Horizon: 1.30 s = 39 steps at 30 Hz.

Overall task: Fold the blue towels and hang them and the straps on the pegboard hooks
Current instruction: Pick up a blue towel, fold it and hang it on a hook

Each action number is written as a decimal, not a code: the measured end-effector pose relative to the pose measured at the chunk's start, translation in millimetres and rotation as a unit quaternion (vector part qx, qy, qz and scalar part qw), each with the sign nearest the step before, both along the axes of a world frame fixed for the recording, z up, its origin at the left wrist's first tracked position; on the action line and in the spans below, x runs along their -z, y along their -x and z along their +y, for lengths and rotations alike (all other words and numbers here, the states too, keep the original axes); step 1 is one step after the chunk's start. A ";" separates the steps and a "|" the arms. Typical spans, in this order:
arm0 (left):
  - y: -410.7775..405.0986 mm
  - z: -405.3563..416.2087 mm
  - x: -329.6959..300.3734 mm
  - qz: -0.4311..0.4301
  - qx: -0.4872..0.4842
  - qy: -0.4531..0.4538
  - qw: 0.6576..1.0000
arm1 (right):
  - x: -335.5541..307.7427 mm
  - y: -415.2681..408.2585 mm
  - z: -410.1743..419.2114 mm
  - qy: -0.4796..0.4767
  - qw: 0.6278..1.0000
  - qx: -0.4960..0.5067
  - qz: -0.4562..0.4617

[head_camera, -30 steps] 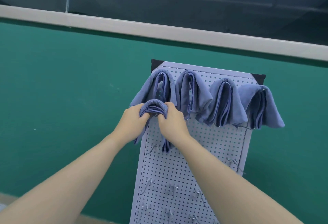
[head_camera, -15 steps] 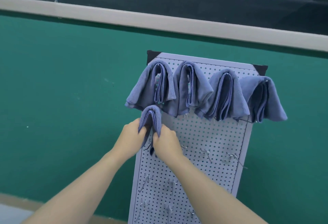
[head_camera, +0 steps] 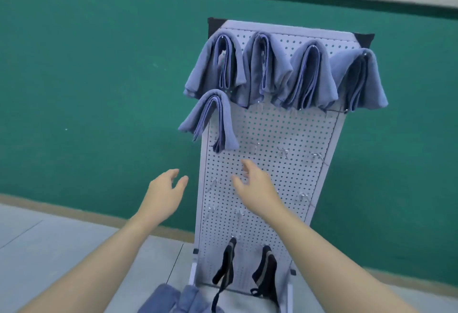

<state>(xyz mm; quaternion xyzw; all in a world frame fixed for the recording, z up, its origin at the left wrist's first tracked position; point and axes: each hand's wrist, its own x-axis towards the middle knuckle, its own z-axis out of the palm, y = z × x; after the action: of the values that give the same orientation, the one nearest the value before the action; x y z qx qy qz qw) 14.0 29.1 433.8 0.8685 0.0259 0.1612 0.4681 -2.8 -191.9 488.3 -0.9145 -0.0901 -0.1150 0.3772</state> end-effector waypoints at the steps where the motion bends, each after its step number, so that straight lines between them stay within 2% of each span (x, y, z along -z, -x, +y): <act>1: 8.8 -0.4 14.4 0.013 -0.007 0.002 1.000 | 9.8 8.4 -5.2 0.001 1.000 -0.005 0.008; 7: 48.8 -17.0 102.8 0.086 -0.009 0.003 0.996 | 72.4 49.2 -27.8 -0.017 0.998 -0.027 0.058; 14: 75.5 -40.6 177.3 0.138 0.058 -0.046 0.988 | 174.1 57.6 -52.6 -0.050 0.986 0.000 0.157; 20: 61.7 -39.8 213.3 0.171 0.153 -0.148 0.962 | 275.8 55.1 -63.3 -0.078 0.960 0.040 0.267; 28: 32.7 -35.0 259.4 0.249 0.208 -0.216 0.921 | 411.6 54.4 -46.3 -0.026 0.926 0.019 0.375; 35: 27.2 -40.6 287.0 0.269 0.252 -0.261 0.892 | 485.3 37.8 -28.1 0.028 0.921 -0.010 0.389; 37: 28.7 -39.1 288.7 0.262 0.252 -0.257 0.895 | 494.0 34.0 -25.2 0.001 0.918 0.010 0.396; 39: 25.6 -35.7 296.4 0.271 0.248 -0.255 0.895 | 506.5 27.2 -22.0 -0.077 0.903 0.063 0.417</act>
<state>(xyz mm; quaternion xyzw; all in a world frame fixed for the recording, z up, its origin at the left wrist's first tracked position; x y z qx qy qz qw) -11.6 -6.6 137.4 0.9462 -0.1064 -0.2004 0.2306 -30.0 -213.8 -18.1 -0.8508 0.1421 0.2472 0.4414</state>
